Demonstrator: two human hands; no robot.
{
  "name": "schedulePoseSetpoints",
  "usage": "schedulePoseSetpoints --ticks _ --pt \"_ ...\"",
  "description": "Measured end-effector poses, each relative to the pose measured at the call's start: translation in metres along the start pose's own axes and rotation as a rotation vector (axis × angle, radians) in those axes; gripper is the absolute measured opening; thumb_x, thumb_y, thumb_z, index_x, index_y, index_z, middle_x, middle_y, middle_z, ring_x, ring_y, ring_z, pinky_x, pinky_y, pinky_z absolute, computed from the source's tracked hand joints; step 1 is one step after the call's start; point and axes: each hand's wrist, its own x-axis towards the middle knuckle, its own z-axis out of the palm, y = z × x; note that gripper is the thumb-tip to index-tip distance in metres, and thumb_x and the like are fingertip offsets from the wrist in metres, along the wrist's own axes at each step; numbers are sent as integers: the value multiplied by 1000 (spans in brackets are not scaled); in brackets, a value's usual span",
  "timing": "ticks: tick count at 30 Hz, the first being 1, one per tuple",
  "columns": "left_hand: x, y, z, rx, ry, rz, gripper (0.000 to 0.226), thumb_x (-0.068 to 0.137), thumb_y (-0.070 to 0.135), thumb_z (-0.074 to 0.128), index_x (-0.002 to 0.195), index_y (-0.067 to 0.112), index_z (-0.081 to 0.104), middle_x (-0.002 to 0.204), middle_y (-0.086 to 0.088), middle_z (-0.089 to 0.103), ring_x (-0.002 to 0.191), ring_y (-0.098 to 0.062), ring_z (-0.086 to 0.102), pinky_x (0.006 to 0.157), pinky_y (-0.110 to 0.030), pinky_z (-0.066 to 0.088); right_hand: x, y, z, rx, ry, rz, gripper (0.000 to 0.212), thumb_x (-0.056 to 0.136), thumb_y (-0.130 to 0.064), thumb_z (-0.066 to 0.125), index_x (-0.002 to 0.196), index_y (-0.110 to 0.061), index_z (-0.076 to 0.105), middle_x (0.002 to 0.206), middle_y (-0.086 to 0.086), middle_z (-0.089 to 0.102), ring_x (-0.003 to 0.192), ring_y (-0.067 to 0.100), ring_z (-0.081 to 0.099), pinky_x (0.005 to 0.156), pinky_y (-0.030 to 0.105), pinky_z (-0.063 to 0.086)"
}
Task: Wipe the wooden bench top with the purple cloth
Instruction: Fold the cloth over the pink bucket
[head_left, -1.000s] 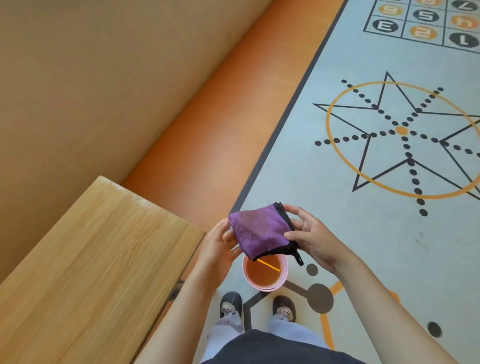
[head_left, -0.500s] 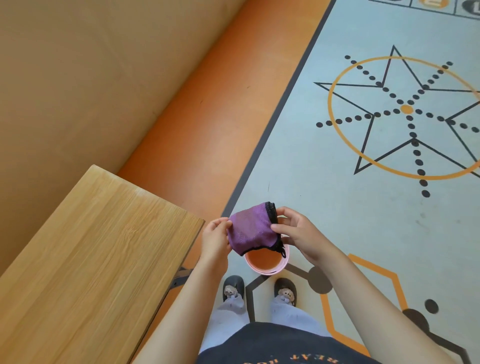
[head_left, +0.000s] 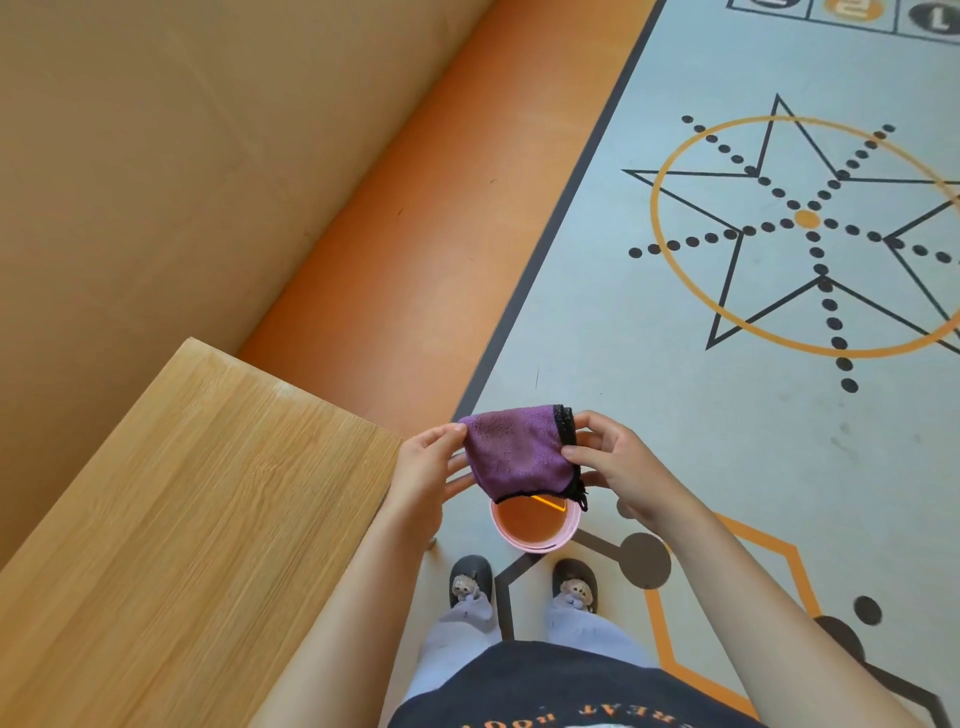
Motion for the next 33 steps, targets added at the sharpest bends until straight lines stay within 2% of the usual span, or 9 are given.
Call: schedulePoseSetpoints --ticks 6,9,12,16,18,20,23,26,33 --pt "4 -8 -11 -153 -78 -58 23 101 25 45 108 9 61 105 -10 71 92 -24 70 69 -37 57 1 6 5 69 -1 20 20 91 -5 56 98 -22 65 88 -1 72 77 14 67 64 26 54" --pt "4 -21 -24 -134 -241 -164 48 91 44 56 120 7 58 114 -15 69 99 -26 69 70 -32 57 11 16 14 218 -9 77 22 92 -8 54 105 -23 63 89 1 72 78 17 66 70 30 51" --pt "5 -38 -30 -66 -364 -271 44 82 41 67 117 14 63 109 -11 71 95 -22 70 66 -26 57 20 33 19 236 -31 164 22 95 -11 50 110 -24 61 93 1 72 83 17 68 76 31 52" --pt "28 -68 -35 -88 -267 -221 45 79 13 70 120 24 55 109 -11 71 91 -25 70 81 -39 57 39 65 17 353 -26 281 23 96 -7 46 114 -17 57 96 9 65 78 18 61 70 25 51" --pt "40 -81 -34 -13 -230 -211 47 81 1 64 119 27 53 104 -12 71 83 -26 71 74 -39 58 50 82 13 339 -54 332 25 94 -3 47 111 -18 57 97 9 64 77 18 61 68 23 52" --pt "52 -95 -33 77 -197 -231 48 83 -8 56 118 26 52 100 -16 67 74 -26 71 65 -35 57 59 102 9 265 -110 401 33 91 1 49 116 -21 55 99 9 64 83 22 62 77 31 53" --pt "74 -122 -35 176 -114 -256 51 84 -14 50 120 23 50 98 -18 65 75 -26 69 66 -36 58 72 139 2 168 -125 479 48 88 5 54 125 -26 50 98 10 65 87 26 63 89 41 48" --pt "101 -153 -39 212 -13 -282 53 85 -15 48 124 20 49 96 -17 66 81 -28 68 75 -42 60 90 171 -1 96 -88 479 48 86 7 53 121 -26 52 94 8 69 82 20 64 77 33 49" --pt "163 -223 -48 373 65 -342 44 85 -12 47 114 20 52 89 -13 64 69 -17 66 57 -31 57 129 269 7 -68 -57 582 35 85 4 57 113 -17 56 91 -1 69 79 9 66 52 13 50"
